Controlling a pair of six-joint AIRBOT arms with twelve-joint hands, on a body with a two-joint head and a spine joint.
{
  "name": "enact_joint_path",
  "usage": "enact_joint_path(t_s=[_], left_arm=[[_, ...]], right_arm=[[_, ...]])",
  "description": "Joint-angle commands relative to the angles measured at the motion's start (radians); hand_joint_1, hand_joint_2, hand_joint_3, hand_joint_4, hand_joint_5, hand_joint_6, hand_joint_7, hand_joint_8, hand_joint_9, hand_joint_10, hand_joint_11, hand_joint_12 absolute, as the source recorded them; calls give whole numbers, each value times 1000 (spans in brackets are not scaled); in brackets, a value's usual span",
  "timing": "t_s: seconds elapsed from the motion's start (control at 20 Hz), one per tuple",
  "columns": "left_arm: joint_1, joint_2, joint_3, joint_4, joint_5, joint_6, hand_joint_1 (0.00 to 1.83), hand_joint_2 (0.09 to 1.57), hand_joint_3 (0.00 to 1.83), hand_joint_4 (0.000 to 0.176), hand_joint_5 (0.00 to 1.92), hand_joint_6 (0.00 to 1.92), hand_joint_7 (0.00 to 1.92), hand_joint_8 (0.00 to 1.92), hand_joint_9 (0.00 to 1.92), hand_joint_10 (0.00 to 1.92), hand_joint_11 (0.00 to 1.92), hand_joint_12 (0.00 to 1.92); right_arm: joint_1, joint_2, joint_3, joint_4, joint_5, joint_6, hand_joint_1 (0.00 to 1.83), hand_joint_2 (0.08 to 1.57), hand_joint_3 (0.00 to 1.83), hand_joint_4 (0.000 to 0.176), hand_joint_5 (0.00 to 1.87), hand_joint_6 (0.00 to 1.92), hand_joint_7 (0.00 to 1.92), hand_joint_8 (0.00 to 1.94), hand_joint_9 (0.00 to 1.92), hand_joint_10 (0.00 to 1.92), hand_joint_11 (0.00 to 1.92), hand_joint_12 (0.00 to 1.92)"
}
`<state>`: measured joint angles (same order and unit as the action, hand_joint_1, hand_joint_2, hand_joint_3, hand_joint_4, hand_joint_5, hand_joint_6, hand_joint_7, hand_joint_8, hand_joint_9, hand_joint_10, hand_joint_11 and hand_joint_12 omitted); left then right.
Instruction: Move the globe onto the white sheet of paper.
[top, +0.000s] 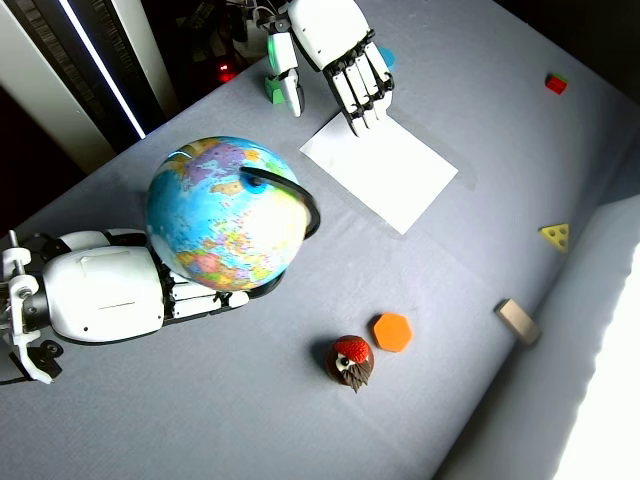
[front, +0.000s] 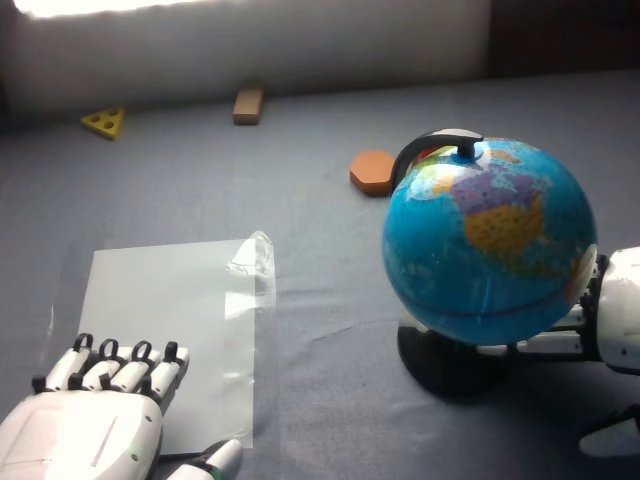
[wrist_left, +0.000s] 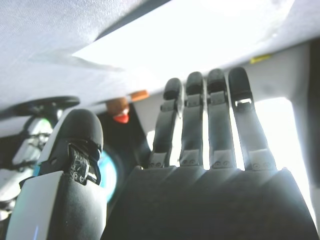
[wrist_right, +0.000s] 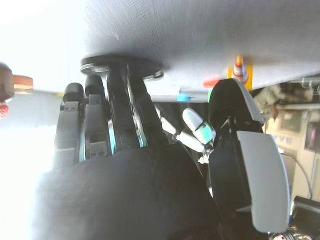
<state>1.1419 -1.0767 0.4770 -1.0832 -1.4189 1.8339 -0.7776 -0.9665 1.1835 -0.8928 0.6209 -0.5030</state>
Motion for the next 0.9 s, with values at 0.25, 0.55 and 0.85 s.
enact_joint_path(t_s=[0.25,0.55,0.85], left_arm=[[20,-23,24,89,-63,-30,0,1240,0,0,141,0,181,0,138,0,0,556],[44,-15,34,100,-39,-66,0,1210,0,0,167,4,214,3,207,9,0,648],[58,-12,55,118,-14,-90,0,1209,0,0,149,0,212,1,187,0,0,626]], right_arm=[[45,-57,-8,24,-25,-33,8,1222,2,0,93,4,103,0,75,11,0,0],[118,-116,-40,14,-134,-41,0,1217,0,0,56,0,87,0,63,4,0,0],[158,-194,-55,17,-256,-63,0,1221,2,0,52,2,79,0,60,3,0,0]])
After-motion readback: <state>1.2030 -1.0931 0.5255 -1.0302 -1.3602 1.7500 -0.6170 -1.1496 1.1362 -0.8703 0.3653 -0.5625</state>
